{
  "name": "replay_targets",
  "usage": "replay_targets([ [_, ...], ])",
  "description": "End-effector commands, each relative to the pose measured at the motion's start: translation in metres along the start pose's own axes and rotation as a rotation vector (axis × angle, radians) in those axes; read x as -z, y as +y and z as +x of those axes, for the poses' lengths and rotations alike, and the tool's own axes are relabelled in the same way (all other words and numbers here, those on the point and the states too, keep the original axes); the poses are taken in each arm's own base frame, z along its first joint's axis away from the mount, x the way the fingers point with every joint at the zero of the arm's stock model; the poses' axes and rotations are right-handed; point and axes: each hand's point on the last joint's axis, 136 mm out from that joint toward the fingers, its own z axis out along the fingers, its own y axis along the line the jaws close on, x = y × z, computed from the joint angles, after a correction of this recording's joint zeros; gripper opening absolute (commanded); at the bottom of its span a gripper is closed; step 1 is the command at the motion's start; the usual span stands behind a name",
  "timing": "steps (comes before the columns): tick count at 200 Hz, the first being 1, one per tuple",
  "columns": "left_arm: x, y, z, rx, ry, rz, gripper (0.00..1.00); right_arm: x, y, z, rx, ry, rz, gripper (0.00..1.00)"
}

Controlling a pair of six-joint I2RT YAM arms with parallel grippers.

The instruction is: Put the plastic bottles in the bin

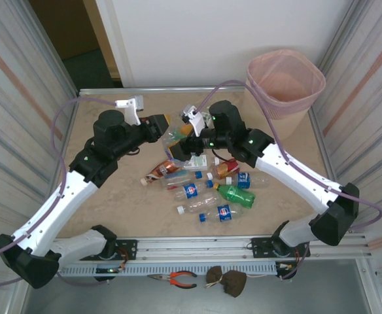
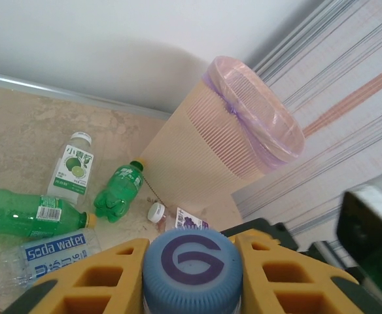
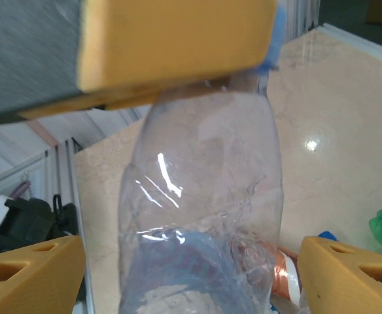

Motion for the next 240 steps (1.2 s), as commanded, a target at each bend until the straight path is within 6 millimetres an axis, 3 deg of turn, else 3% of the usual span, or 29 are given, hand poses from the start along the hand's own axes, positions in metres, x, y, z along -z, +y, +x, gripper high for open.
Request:
replay_targets([
  [1, 0.007, -0.017, -0.023, -0.035, -0.078, 0.036, 0.0, -0.009, 0.002, 0.004, -0.018, 0.002, -0.017, 0.82],
  [79, 0.015, -0.02, -0.029, -0.038, -0.112, 0.035, 0.0, -0.016, -0.001, 0.025, -0.041, 0.058, -0.023, 0.77],
  [158, 0.017, -0.018, -0.026, -0.032, -0.108, 0.035, 0.01, -0.014, 0.002, 0.018, -0.041, 0.036, -0.03, 0.65],
  [240, 0.025, -0.013, -0.026, -0.027, -0.134, 0.014, 0.35, -0.009, 0.001, 0.009, -0.036, 0.014, -0.016, 0.53],
])
